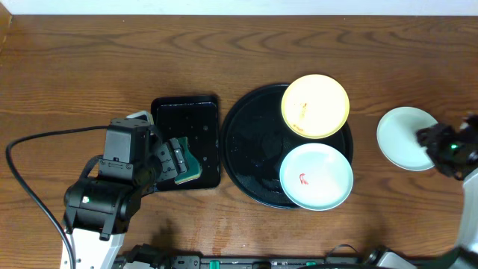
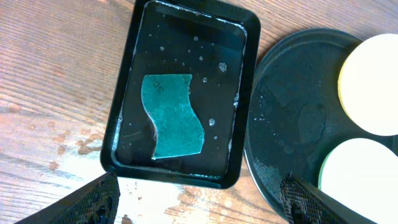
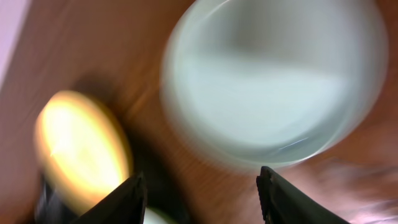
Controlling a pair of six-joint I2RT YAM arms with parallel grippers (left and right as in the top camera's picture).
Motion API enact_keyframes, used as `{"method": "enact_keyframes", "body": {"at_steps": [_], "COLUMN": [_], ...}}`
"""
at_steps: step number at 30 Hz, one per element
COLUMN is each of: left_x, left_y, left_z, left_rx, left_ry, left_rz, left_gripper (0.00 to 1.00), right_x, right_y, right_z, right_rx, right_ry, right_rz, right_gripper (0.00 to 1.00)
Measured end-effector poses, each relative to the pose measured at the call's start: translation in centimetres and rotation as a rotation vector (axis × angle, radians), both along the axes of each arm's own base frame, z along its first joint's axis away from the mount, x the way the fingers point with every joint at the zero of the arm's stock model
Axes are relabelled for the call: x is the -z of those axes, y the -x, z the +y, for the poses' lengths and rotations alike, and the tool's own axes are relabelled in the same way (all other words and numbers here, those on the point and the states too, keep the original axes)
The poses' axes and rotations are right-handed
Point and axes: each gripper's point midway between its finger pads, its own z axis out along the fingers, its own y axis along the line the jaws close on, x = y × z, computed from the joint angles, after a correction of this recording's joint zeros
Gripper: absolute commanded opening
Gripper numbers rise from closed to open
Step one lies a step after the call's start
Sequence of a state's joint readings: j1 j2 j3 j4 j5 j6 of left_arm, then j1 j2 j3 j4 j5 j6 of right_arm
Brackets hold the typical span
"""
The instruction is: Clean dirty plates on tray and stack at the side
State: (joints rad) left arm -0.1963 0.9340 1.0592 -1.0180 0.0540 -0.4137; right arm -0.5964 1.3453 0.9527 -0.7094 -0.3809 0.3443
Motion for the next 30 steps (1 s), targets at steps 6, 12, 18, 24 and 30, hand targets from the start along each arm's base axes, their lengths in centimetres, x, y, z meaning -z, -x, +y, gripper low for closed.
{"method": "enact_keyframes", "body": {"at_steps": [6, 12, 18, 24, 30], "left_x": [0.0, 0.1, 0.2, 0.2, 0.2], "left_y": [0.0, 0.0, -0.1, -0.1, -0.1], "left_z": [0.0, 0.0, 0.0, 0.0, 0.0], "left_rx": [0.0, 0.0, 0.0, 0.0, 0.0], "left_ry": [-0.001, -0.001, -0.001, -0.002, -0.002], "left_rz": [0.002, 0.005, 0.007, 0.008, 0.008], "left_gripper": [0.83, 0.83, 0.83, 0.83, 0.83], "right_x": [1.7, 7.9, 10.6, 9.2, 6.6], "right_y": [3.4, 7.4, 8.7, 7.7, 5.3], "right_z": [11.5, 13.4, 13.8, 15.0, 17.6], "right_rx": [-0.414, -0.478, -0.469, -0.569, -0.709], "right_ry": [-0.049, 0.137, 0.19, 0.168, 0.126], "right_rz": [0.173, 0.395, 0.424, 0.361, 0.199], "right_gripper": [0.54, 0.36, 0.01, 0.01, 0.01]}}
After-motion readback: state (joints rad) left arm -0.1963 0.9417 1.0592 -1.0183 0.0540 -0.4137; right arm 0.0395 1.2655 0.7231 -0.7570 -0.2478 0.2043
